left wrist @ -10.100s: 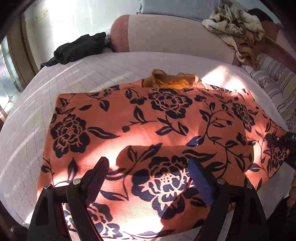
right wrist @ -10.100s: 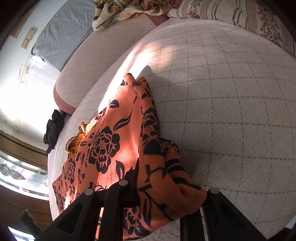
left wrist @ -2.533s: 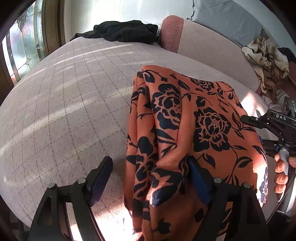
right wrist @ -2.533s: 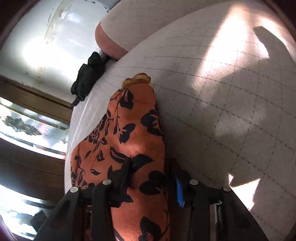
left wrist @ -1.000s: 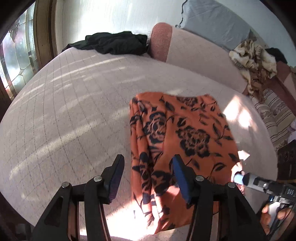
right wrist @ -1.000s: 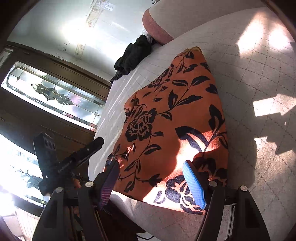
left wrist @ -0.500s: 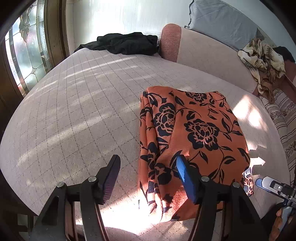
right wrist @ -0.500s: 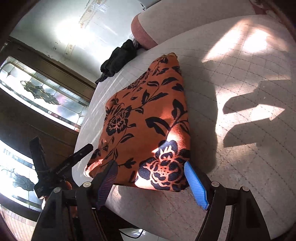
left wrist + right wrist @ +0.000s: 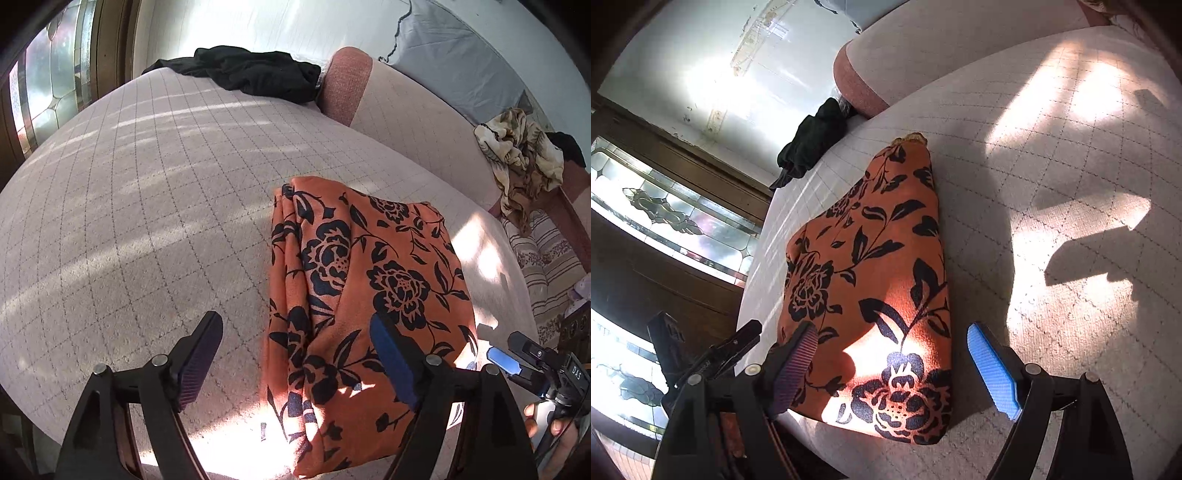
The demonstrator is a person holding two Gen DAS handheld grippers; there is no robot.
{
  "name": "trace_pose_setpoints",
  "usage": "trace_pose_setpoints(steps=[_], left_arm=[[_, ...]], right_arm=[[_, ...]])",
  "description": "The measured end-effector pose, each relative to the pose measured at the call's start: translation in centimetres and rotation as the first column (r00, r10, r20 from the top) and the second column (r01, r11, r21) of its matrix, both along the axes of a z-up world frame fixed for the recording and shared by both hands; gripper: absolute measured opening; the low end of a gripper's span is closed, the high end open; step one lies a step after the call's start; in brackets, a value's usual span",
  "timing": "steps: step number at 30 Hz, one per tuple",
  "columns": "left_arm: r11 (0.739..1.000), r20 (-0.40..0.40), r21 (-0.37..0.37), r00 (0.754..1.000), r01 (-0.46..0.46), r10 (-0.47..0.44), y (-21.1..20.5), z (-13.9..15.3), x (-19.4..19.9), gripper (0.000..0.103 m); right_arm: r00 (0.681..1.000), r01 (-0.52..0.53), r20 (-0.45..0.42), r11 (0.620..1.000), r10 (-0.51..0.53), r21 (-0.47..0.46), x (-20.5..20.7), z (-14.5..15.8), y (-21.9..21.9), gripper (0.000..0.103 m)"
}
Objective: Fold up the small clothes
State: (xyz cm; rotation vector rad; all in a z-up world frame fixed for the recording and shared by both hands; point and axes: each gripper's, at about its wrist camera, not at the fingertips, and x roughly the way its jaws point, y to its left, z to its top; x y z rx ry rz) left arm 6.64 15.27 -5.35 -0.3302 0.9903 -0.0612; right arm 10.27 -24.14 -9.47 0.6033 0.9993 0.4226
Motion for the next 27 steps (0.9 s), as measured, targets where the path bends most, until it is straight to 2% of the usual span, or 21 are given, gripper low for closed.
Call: trace_pose_setpoints(steps=[3, 6, 8, 9, 11, 12, 14, 16, 17, 18, 20, 21, 22, 23, 24, 27], left_arm=[[1.000, 0.034, -0.019, 0.999, -0.005, 0.006, 0.0, 0.9, -0.9, 0.082], [0.998, 0.089, 0.009, 0.994, 0.057, -0.057, -1.7, 2.1, -2.0, 0.082], [0.991, 0.084, 0.090, 0.990, 0.102, -0.109, -3.6, 1.8, -2.0, 0.082], [0.982, 0.058, 0.155, 0.991, 0.110, -0.120, -4.3, 1.0, -1.6, 0.082], [0.954, -0.028, 0.284, 0.995, 0.101, -0.097, -5.2, -0.9, -0.7, 0.078], [0.950, -0.038, 0.297, 0.995, 0.097, -0.090, -5.2, -1.1, -0.7, 0.076], [0.961, 0.033, 0.267, 0.996, 0.066, -0.078, -4.9, 0.3, -1.4, 0.075], [0.955, 0.100, 0.290, 0.991, 0.058, -0.091, -5.5, 1.7, -1.5, 0.075], [0.949, 0.109, 0.305, 0.988, 0.074, -0.112, -5.9, 1.8, -1.1, 0.075], [0.941, 0.090, 0.326, 0.988, 0.088, -0.124, -6.4, 1.4, -0.4, 0.075], [0.922, -0.011, 0.376, 0.995, 0.095, -0.098, -7.0, -1.1, 1.3, 0.076], [0.929, -0.049, 0.357, 0.995, 0.098, -0.086, -6.6, -2.4, 2.0, 0.076], [0.945, -0.033, 0.319, 0.997, 0.077, -0.071, -6.0, -2.9, 2.0, 0.079], [0.951, -0.026, 0.305, 0.998, 0.058, -0.053, -5.5, -3.0, 1.9, 0.081], [0.952, -0.025, 0.300, 0.998, 0.056, -0.051, -5.3, -3.0, 1.8, 0.081], [0.950, -0.015, 0.305, 0.998, 0.063, -0.061, -5.2, -3.3, 1.8, 0.084]], right_arm=[[0.999, -0.021, 0.026, 1.000, 0.020, 0.019, -0.2, 0.8, 0.5, 0.086], [0.994, -0.095, 0.061, 0.994, 0.092, 0.051, -0.2, 1.8, 1.8, 0.086], [0.990, -0.130, 0.060, 0.989, 0.125, 0.074, 0.3, 1.5, 2.6, 0.086], [0.991, -0.130, 0.046, 0.988, 0.126, 0.079, 0.7, 0.9, 2.8, 0.086], [0.995, -0.096, -0.009, 0.991, 0.097, 0.097, 1.5, -0.7, 2.5, 0.086], [0.997, -0.073, -0.016, 0.989, 0.076, 0.132, 1.6, -0.9, 2.0, 0.086], [0.999, -0.047, -0.001, 0.985, 0.048, 0.165, 1.7, -0.4, 0.9, 0.086], [1.000, -0.017, 0.012, 0.988, 0.015, 0.151, 2.3, -0.1, -0.2, 0.086], [1.000, 0.004, -0.002, 0.988, -0.004, 0.154, 3.0, -0.4, -0.8, 0.086], [1.000, 0.022, -0.019, 0.986, -0.019, 0.165, 3.8, -0.9, -1.2, 0.086], [0.998, 0.023, -0.055, 0.985, -0.013, 0.172, 6.0, -2.2, -1.2, 0.086], [0.997, 0.013, -0.078, 0.986, 0.000, 0.169, 7.2, -3.0, -0.8, 0.086], [0.994, -0.009, -0.105, 0.985, 0.027, 0.172, 8.3, -3.9, -0.3, 0.080], [0.991, -0.034, -0.122, 0.985, 0.055, 0.168, 9.1, -4.5, 0.5, 0.044], [0.989, -0.055, -0.131, 0.992, 0.070, 0.117, 9.5, -4.5, 1.4, 0.036], [0.996, -0.085, 0.015, 0.989, 0.087, -0.123, 7.8, -0.8, 3.9, 0.031]])
